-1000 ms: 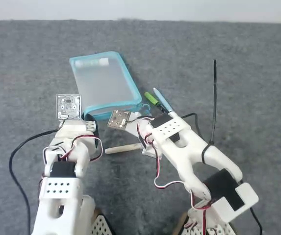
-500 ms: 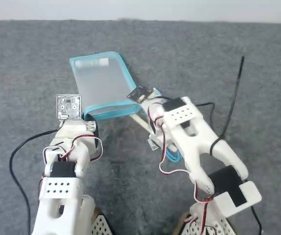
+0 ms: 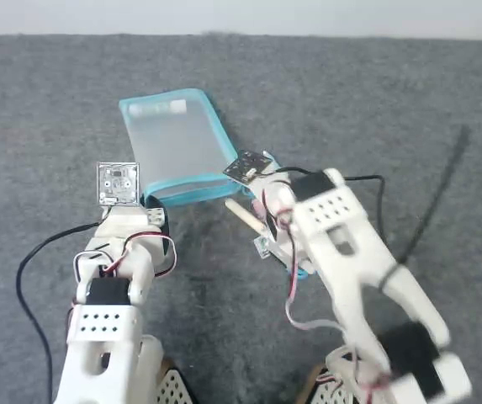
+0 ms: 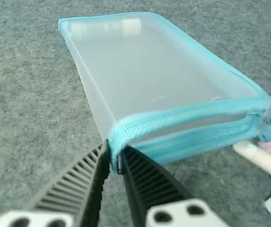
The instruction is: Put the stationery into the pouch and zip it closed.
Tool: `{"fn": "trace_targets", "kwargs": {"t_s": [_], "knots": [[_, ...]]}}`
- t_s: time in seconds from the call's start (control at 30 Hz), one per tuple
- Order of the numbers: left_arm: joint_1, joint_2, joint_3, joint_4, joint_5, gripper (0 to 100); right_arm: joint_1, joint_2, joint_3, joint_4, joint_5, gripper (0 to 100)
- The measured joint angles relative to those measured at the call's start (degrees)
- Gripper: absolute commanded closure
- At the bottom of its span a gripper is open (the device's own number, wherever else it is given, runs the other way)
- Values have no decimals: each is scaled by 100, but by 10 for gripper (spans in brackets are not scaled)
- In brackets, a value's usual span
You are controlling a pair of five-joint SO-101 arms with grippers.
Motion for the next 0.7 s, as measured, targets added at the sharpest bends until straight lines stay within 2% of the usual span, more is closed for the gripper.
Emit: {"fn": "trace_targets", "kwargs": {"t_s": [0.2,0.33,0.7], "knots": [[0,0,0,0,9,988,-88,-1160,26,334,-149,992],[0,0,0,0,0,988,-440,-1204,-88,563,-255,992],[0,0,0,0,0,988,-519,-1204,-1081,1020,-695,993]]}}
